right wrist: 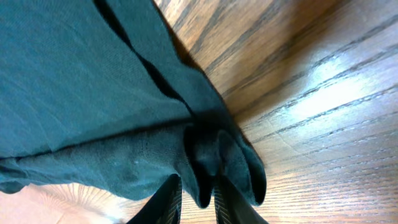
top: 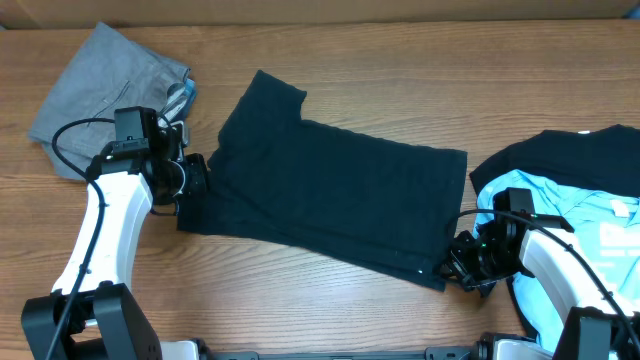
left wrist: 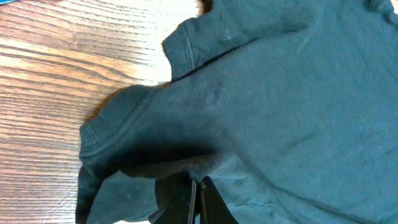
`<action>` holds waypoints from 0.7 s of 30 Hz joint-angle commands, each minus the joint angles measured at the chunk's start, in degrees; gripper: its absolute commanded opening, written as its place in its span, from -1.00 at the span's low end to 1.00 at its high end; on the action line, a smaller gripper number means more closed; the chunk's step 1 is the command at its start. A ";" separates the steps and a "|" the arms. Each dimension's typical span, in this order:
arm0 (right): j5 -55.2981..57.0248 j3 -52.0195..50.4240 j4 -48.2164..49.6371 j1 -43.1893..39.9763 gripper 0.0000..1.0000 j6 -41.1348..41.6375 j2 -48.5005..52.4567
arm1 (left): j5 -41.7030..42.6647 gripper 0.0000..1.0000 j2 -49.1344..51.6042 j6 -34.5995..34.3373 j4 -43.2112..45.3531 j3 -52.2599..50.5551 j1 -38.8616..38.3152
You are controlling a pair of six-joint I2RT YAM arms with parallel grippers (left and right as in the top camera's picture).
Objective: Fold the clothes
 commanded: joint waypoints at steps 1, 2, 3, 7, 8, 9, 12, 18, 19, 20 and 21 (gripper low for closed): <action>-1.20 -0.17 -0.04 0.31 -0.66 -1.05 0.22 | 0.46 -0.92 0.39 -0.57 0.04 0.85 -0.22; -1.64 -0.17 -0.15 0.31 -0.74 -1.07 0.22 | 0.48 -0.91 0.39 -0.57 0.04 0.85 -0.22; -2.16 -0.17 -0.20 0.31 -0.80 -1.09 0.22 | 0.48 -0.91 0.39 -0.55 0.02 0.85 -0.22; -3.02 0.31 -0.09 0.20 -0.92 -1.66 0.22 | 0.48 -0.91 0.39 -0.55 -0.02 0.85 -0.22; -3.02 0.57 -0.15 0.20 -0.92 -1.66 0.22 | 0.48 -0.91 0.39 -0.57 0.00 0.85 -0.22; -3.04 0.72 -0.20 0.20 -0.92 -1.66 0.22 | 0.48 -0.92 0.39 -0.57 0.00 0.85 -0.22; -3.02 0.98 -0.13 0.20 -0.92 -1.66 0.22 | 0.48 -0.92 0.39 -0.57 -0.04 0.85 -0.22; -2.56 2.93 0.26 0.13 -0.92 -1.62 0.22 | 0.50 -0.92 0.39 -0.57 -0.04 0.85 -0.22; -2.38 3.63 0.26 0.13 -0.92 -1.62 0.22 | 0.50 -0.92 0.39 -0.57 -0.02 0.85 -0.22; -2.10 4.20 0.28 0.13 -0.92 -1.62 0.22 | 0.50 -0.92 0.39 -0.57 0.00 0.85 -0.22; -1.64 4.90 0.26 0.13 -0.92 -1.62 0.22 | 0.50 -0.92 0.39 -0.55 0.04 0.85 -0.22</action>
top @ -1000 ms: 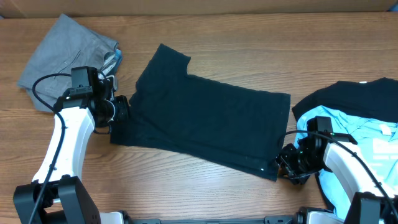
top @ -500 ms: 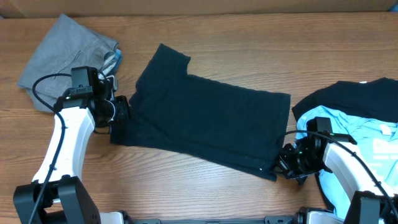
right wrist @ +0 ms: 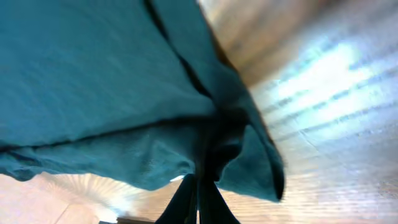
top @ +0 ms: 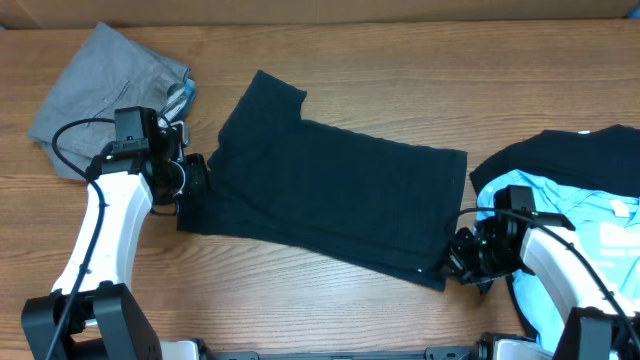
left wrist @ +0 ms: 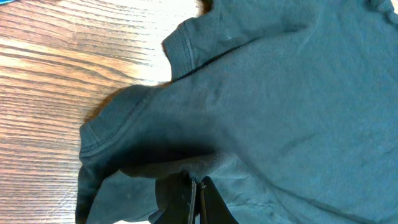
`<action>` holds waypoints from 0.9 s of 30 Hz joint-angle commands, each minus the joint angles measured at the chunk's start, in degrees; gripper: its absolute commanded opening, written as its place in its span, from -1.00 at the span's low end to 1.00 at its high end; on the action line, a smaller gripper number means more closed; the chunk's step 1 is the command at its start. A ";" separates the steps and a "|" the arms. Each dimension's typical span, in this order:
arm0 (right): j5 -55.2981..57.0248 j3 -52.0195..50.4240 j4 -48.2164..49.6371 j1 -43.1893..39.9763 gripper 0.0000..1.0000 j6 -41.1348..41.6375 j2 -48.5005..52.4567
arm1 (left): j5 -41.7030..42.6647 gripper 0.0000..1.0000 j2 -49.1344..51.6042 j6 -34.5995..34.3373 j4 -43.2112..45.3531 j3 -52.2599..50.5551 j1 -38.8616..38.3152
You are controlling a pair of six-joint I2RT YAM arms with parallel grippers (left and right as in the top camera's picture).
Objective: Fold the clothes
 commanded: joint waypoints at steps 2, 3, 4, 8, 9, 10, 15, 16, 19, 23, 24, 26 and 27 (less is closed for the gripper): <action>0.72 4.98 -0.07 0.15 -0.92 -0.33 0.17 | 0.48 -0.92 0.39 -0.55 0.04 0.85 -0.22; 0.72 5.66 -0.33 0.15 -0.92 -0.31 0.17 | 0.48 -0.92 0.39 -0.55 0.04 0.85 -0.22; 0.74 6.45 -0.57 0.15 -0.92 -0.28 0.17 | 0.48 -0.92 0.39 -0.55 0.07 0.85 -0.22; 3.82 8.07 -0.76 0.15 -0.92 1.92 0.17 | 0.66 -0.92 0.39 -0.57 1.01 0.85 -0.22; 5.38 8.13 -0.72 0.15 -0.92 3.19 0.17 | 0.74 -0.92 0.39 -0.83 1.64 0.85 -0.22; 6.43 8.13 -0.74 0.15 -0.92 3.82 0.17 | 0.85 -0.92 0.39 -1.11 2.08 0.85 -0.22; 10.73 8.13 -0.90 0.15 -0.92 5.95 0.17 | 3.76 -0.92 0.39 -2.19 5.40 0.85 -0.20; 11.28 8.13 -0.98 0.15 -0.92 6.60 0.17 | 3.91 -0.92 0.39 -2.69 5.97 0.85 -0.20; 11.39 8.13 -0.46 0.15 -0.92 6.80 0.17 | 3.89 -0.92 0.39 -3.63 7.28 0.85 -0.20; 11.72 8.13 -0.07 0.15 -0.92 7.65 0.17 | 3.87 -0.92 0.39 -3.61 7.98 0.85 -0.22; 11.69 8.13 -0.04 0.15 -0.92 7.65 0.17 | 3.87 -0.91 0.39 -3.63 8.02 0.85 -0.22; 11.69 8.13 -0.07 0.15 -0.92 7.63 0.17 | 3.89 -0.85 0.39 -3.63 8.00 0.85 -0.22; 11.69 8.13 -0.09 0.15 -0.92 7.63 0.17 | 3.89 -0.81 0.39 -3.61 7.93 0.85 -0.22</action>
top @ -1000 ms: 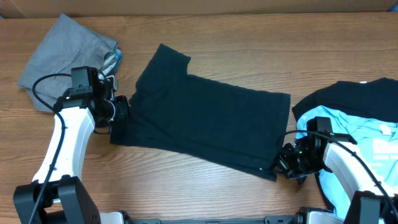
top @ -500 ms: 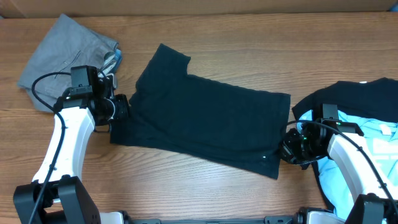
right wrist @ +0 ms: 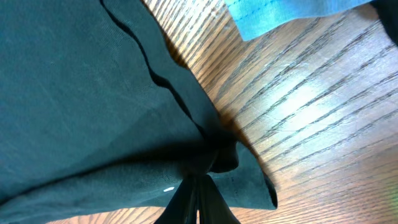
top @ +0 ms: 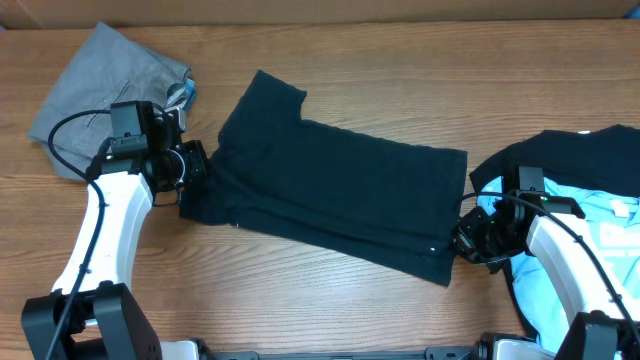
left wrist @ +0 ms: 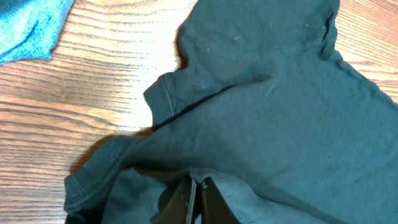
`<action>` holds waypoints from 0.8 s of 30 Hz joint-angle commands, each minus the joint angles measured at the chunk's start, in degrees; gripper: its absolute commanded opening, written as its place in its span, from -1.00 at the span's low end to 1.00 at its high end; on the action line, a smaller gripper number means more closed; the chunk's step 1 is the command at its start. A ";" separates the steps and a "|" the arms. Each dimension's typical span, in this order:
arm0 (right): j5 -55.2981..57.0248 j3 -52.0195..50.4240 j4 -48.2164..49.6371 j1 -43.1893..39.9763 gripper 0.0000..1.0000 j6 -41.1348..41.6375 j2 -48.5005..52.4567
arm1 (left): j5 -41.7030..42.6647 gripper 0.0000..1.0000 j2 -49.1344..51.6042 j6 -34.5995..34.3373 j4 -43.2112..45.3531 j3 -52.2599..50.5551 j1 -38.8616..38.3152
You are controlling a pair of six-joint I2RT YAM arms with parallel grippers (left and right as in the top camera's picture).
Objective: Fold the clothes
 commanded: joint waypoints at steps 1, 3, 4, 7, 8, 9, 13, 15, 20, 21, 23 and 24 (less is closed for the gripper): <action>1.16 1.25 0.13 0.15 -0.92 0.94 0.17 | 0.90 -0.77 0.39 -0.85 0.09 0.85 -0.22; 1.16 1.25 0.11 0.15 -0.92 0.94 0.17 | 0.81 -0.72 0.39 -0.81 -0.28 0.85 -0.22; 1.18 1.25 0.13 0.15 -0.92 0.94 0.17 | 0.61 -0.69 0.39 -0.81 -0.46 0.85 -0.22; 1.44 1.25 0.17 0.15 -0.92 0.94 0.17 | 0.61 -0.59 0.39 -0.81 -0.72 0.85 -0.22; 1.49 1.25 0.17 0.15 -0.92 0.94 0.17 | 0.61 -0.43 0.42 -0.81 -0.85 0.85 -0.22; 1.55 1.25 0.17 0.15 -0.92 0.94 0.17 | 0.68 -0.35 0.44 -0.81 -1.09 0.85 -0.22; 1.60 1.25 0.17 0.15 -0.91 0.92 0.17 | 4.24 -0.46 0.50 0.37 -3.76 0.50 -0.72; 1.60 1.25 0.22 0.15 -0.91 0.94 0.17 | 3.98 -0.49 0.68 3.58 -5.03 -0.35 -1.92; 1.60 1.25 0.37 0.15 -0.90 0.92 0.17 | -1.33 -0.21 3.91 4.85 -5.07 -2.56 -6.08; 1.60 1.25 0.37 0.17 -0.89 0.92 0.17 | -1.29 -0.17 5.29 5.09 -4.50 -2.58 -6.88; 1.57 1.25 0.35 0.17 -0.89 0.92 0.17 | -1.36 -0.12 7.67 5.33 -3.61 -2.58 -8.13; 1.57 1.25 0.33 0.17 -0.90 0.90 0.17 | -1.38 -0.12 8.94 5.66 -3.41 -2.58 -8.63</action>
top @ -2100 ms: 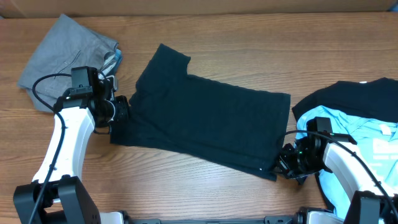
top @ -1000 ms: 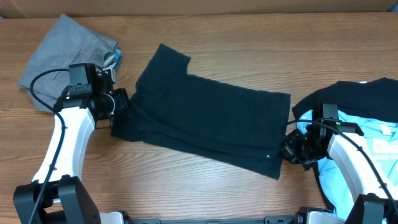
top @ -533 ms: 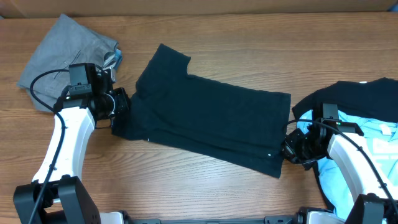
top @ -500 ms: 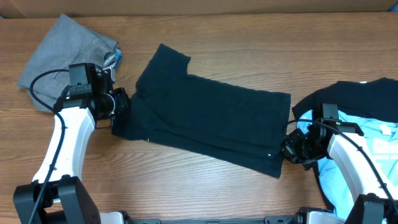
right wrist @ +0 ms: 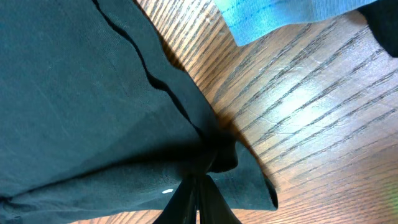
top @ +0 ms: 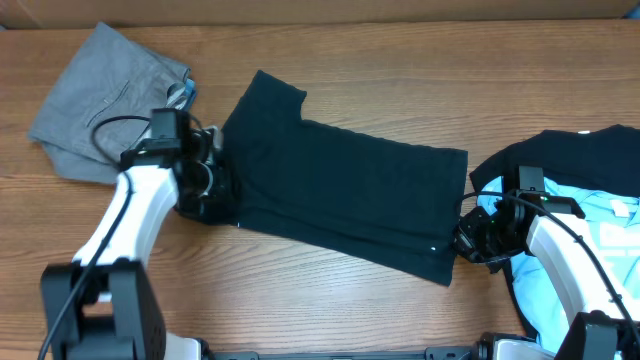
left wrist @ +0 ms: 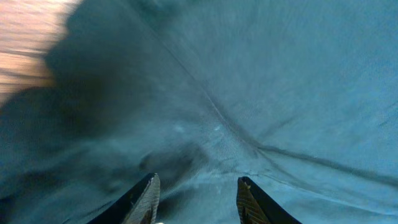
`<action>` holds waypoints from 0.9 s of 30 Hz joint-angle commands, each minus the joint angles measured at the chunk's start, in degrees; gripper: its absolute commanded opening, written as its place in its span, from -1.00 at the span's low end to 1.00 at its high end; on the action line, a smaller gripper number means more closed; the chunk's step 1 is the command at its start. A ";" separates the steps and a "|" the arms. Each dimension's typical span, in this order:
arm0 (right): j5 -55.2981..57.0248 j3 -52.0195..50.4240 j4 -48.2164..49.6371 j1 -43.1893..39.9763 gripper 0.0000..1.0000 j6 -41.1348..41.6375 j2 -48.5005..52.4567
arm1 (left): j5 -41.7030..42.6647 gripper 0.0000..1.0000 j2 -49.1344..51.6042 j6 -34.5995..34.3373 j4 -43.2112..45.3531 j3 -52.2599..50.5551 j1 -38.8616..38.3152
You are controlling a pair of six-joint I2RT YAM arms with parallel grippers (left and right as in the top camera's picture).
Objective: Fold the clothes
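A dark teal T-shirt (top: 340, 195) lies spread across the middle of the table, its near edge doubled over a little. My left gripper (top: 216, 188) hovers over the shirt's left end, near the sleeve. In the left wrist view the left gripper (left wrist: 198, 190) is open, with only shirt cloth (left wrist: 249, 81) below it and nothing between the fingers. My right gripper (top: 466, 240) is at the shirt's near right corner. The right wrist view shows the right gripper (right wrist: 198, 186) shut on a bunched corner of the shirt (right wrist: 93, 93).
A grey garment (top: 105, 95) lies crumpled at the far left, with a bit of blue cloth (top: 186, 92) beside it. A heap of black and light blue clothes (top: 580, 200) fills the right edge, close behind my right arm.
My left gripper has let go of the shirt's left corner and opened. It now sits a little further right, over the cloth. The right gripper is still shut on its corner.
Both grippers were at the shirt's near corners, the left shut on cloth, the right with its fingers slightly apart around a fold. The right then shut. Both corners then sat a little further back, the near edge doubled. Now the left is open.
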 commanded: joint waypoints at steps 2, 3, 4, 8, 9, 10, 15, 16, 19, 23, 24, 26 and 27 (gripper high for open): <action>1.01 1.25 0.00 0.17 -0.89 0.24 0.17 | -1.38 -0.14 5.55 2.34 0.48 -0.87 -1.95; 1.01 1.25 -0.09 0.17 -0.89 0.24 0.17 | -1.38 -0.15 6.75 2.34 0.42 -0.87 -2.01; 1.01 1.25 -0.24 0.17 -0.89 0.24 0.17 | -1.38 -0.16 7.61 2.32 0.28 -0.87 -2.01; 1.01 1.25 -0.46 0.17 -0.89 0.24 0.17 | -1.20 -0.26 9.64 2.32 0.48 -0.87 -2.01; 1.01 1.25 -0.46 0.17 -0.89 0.24 0.17 | -1.20 -0.32 9.64 2.32 0.55 -0.87 -2.01; 1.01 1.25 -0.48 0.17 -0.89 0.24 0.17 | -1.22 -0.49 9.60 2.32 0.57 -0.85 -2.01; 1.01 1.25 -0.48 0.17 -0.89 0.24 0.17 | 0.13 -0.92 9.49 2.34 -0.20 0.26 -1.99; 1.01 1.25 -0.48 0.17 -0.89 0.24 0.17 | 0.37 -0.92 9.31 2.32 -0.55 0.66 -1.99; 1.01 1.25 -0.48 0.17 -0.89 0.24 0.17 | 0.74 -0.92 8.81 2.32 -2.67 3.32 -1.99; 1.01 1.22 0.50 0.17 -0.89 0.26 0.17 | 0.87 -0.92 8.09 2.29 -4.61 7.72 -1.99; 1.03 1.22 0.72 0.17 -0.88 0.28 0.17 | 1.66 -0.92 8.09 2.32 -4.76 8.68 -2.01; 1.03 1.22 0.96 0.17 -0.88 0.55 0.17 | 3.91 -0.92 8.09 2.29 -4.33 10.16 -1.99; 1.03 1.22 0.98 0.17 -0.88 0.55 0.20 | 4.74 -0.92 8.09 2.27 -4.09 10.64 -2.01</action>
